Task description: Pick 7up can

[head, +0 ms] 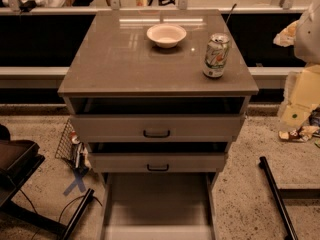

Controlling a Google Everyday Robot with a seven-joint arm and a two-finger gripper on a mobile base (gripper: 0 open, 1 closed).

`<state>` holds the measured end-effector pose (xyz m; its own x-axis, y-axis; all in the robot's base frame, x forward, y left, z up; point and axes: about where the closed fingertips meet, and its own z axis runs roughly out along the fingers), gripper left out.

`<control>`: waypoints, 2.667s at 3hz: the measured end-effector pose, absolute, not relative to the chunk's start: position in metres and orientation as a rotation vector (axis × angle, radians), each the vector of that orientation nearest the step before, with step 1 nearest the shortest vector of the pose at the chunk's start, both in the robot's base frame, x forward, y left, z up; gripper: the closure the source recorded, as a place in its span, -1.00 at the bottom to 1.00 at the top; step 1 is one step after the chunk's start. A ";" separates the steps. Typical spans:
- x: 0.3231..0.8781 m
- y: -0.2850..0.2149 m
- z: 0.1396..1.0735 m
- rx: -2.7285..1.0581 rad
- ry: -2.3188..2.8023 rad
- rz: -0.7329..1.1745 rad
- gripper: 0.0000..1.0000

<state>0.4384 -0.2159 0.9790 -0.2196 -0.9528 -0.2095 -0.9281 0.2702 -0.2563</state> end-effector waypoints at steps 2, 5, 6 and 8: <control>0.441 -0.216 0.977 -1.617 2.211 -0.064 -1.00; 0.460 -0.252 0.876 -1.001 1.992 0.331 -1.00; 0.497 -0.255 0.889 -0.812 1.772 0.364 -1.00; 0.522 -0.238 0.913 -0.713 1.649 0.376 -1.00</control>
Offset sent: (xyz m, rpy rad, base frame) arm 0.0190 -0.0118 -0.0077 0.4519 -0.1953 -0.2598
